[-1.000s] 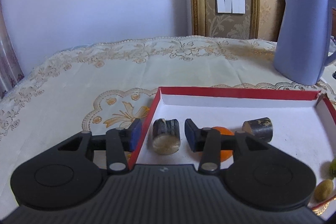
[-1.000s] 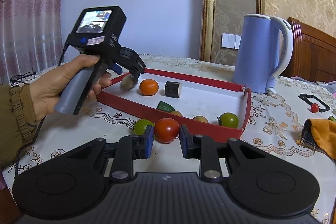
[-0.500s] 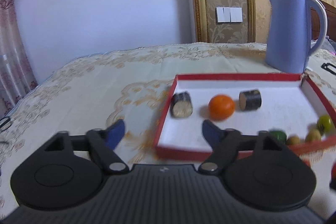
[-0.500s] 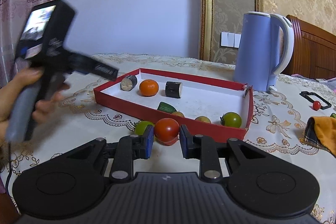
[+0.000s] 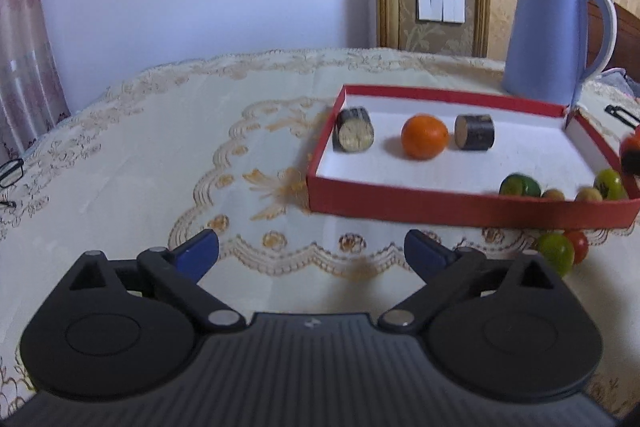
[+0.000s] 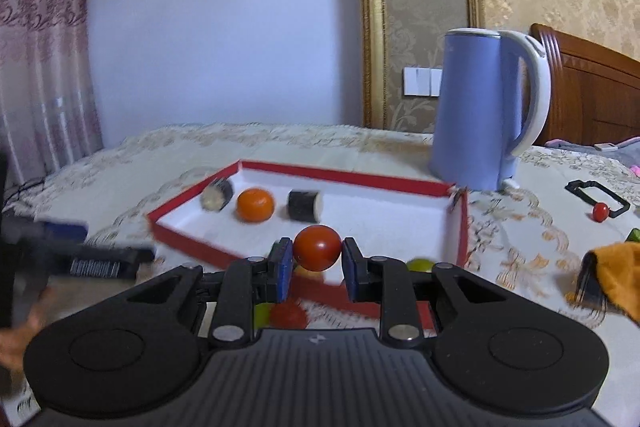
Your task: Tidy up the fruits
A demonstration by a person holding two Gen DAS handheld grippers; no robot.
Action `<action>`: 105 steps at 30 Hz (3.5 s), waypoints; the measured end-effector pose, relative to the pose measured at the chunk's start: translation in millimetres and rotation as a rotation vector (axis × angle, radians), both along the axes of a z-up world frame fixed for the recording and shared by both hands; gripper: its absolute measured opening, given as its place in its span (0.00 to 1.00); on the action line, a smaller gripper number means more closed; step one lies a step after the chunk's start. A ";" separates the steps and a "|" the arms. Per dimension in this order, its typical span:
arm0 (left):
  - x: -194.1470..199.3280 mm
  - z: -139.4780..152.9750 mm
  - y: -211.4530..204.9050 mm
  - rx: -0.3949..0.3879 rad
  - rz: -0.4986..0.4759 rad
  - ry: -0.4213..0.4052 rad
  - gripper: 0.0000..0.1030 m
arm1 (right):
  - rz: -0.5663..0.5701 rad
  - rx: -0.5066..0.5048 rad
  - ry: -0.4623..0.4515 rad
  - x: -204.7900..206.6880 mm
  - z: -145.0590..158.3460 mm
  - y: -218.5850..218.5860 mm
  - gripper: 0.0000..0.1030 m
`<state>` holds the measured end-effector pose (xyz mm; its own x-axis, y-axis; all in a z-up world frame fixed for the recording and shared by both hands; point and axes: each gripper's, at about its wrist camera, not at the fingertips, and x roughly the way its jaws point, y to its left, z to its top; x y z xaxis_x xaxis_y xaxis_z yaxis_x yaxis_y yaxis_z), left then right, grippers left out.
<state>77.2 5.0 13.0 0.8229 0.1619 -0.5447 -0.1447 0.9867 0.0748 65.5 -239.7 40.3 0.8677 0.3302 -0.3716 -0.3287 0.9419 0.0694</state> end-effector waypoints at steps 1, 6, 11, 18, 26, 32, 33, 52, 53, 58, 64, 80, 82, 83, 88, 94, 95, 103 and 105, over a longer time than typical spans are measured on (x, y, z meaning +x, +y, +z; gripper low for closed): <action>-0.5 -1.7 0.1 -0.002 -0.003 0.003 0.96 | -0.008 0.008 0.004 6.5 2.0 -2.1 0.25; -0.5 -9.6 -4.0 0.011 -0.012 0.013 0.96 | -0.055 0.044 0.033 41.6 6.5 -10.2 0.25; 0.5 -11.2 -5.6 0.018 -0.022 0.016 0.97 | -0.130 -0.003 0.039 73.2 5.6 -7.1 0.25; 1.3 -13.0 -4.4 0.017 -0.023 0.019 0.99 | -0.203 -0.076 0.080 114.6 -3.8 -0.6 0.25; 0.1 -13.6 -5.1 0.021 -0.030 0.012 1.00 | -0.259 -0.107 0.127 136.3 -18.2 -0.3 0.29; -1.2 -13.8 -1.2 0.000 -0.020 0.007 1.00 | -0.261 -0.093 0.093 111.8 -10.4 -1.8 0.29; -1.7 -13.3 0.8 -0.014 -0.020 0.005 1.00 | -0.250 -0.092 0.077 102.7 -8.0 -2.0 0.29; -3.9 -11.6 7.7 -0.051 0.008 -0.002 1.00 | 0.138 -0.222 -0.049 -27.7 -29.1 48.2 0.56; -4.0 -11.7 7.7 -0.051 0.008 -0.002 1.00 | 0.126 -0.207 -0.047 -27.2 -28.4 46.4 0.56; -4.7 -12.3 5.1 -0.033 -0.002 -0.006 1.00 | -0.051 -0.346 -0.092 -22.2 -32.4 48.5 0.57; -5.5 -12.1 7.4 -0.044 0.011 -0.012 1.00 | -0.042 -0.445 -0.088 -11.6 -43.0 66.4 0.57; -50.9 -5.7 -5.0 0.000 -0.092 -0.105 1.00 | -0.022 -0.157 -0.052 -45.9 -28.5 22.4 0.58; -63.8 -4.2 -14.2 0.052 -0.131 -0.134 1.00 | 0.002 -0.131 -0.039 -52.7 -33.3 22.3 0.58; -68.5 -3.2 -19.3 0.076 -0.151 -0.146 1.00 | 0.000 -0.129 -0.040 -53.7 -34.6 23.3 0.58; -70.3 -4.1 -31.1 0.099 -0.201 -0.144 1.00 | -0.017 -0.127 -0.051 -53.9 -33.3 23.7 0.67; -64.8 -8.9 -35.3 0.071 -0.230 -0.119 0.96 | -0.053 -0.133 -0.036 -51.3 -33.9 22.1 0.76; -62.1 -8.7 -35.3 0.054 -0.243 -0.106 0.94 | -0.055 -0.130 -0.039 -51.8 -33.9 21.4 0.76; -49.9 -13.3 -43.0 0.027 -0.271 -0.045 0.80 | -0.090 -0.124 -0.016 -47.6 -35.1 18.7 0.89; -49.5 -14.4 -45.3 0.031 -0.283 -0.038 0.75 | -0.096 -0.124 -0.011 -46.7 -35.5 18.0 0.89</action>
